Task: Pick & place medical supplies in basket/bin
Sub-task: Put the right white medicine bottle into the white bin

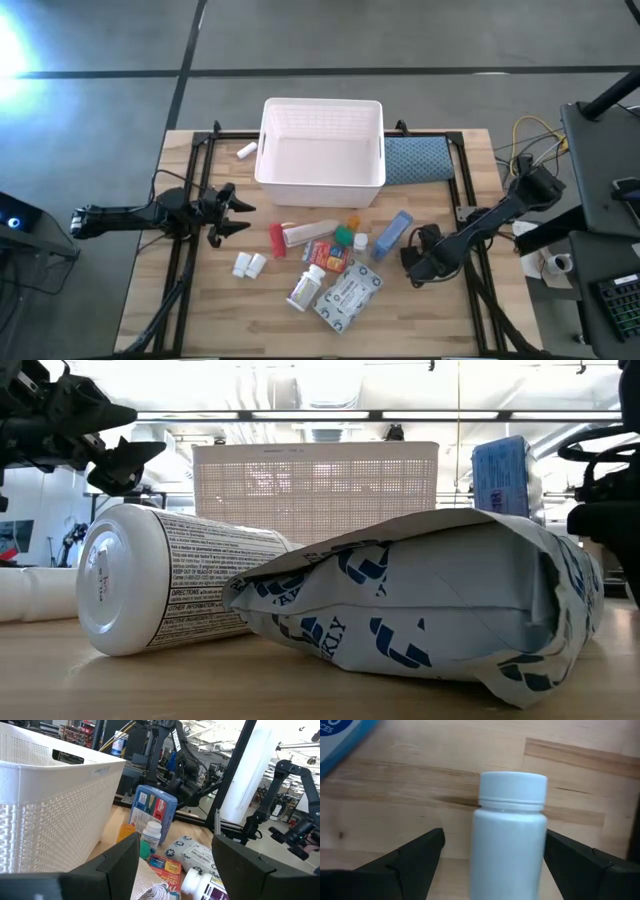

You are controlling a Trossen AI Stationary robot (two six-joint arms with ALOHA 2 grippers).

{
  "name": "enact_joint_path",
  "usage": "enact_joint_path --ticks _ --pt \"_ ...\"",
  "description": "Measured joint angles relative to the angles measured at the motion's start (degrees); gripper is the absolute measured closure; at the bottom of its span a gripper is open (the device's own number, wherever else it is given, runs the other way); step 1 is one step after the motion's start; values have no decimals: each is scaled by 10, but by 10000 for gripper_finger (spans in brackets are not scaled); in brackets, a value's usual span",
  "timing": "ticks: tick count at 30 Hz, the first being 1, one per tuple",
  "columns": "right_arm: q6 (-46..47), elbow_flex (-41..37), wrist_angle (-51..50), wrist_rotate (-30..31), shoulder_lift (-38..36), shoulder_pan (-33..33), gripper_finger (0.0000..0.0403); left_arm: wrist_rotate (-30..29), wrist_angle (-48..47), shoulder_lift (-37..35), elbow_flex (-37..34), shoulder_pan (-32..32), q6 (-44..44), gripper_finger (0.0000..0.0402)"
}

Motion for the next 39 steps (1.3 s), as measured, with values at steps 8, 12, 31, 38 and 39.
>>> enact_joint_path --ticks 8,12,31,38,39 --pt "-3 -44 34 10 -50 0 105 0 0 0 0 0 0 173" --pt "0 -55 37 10 -65 0 148 0 0 0 0 0 0 173" --pt "-63 -34 41 18 -121 0 246 0 0 0 0 0 0 173" --pt "-192 50 50 64 -170 1 246 0 0 0 0 0 0 173" --pt "-217 68 53 62 -175 3 246 0 0 0 0 0 0 173"
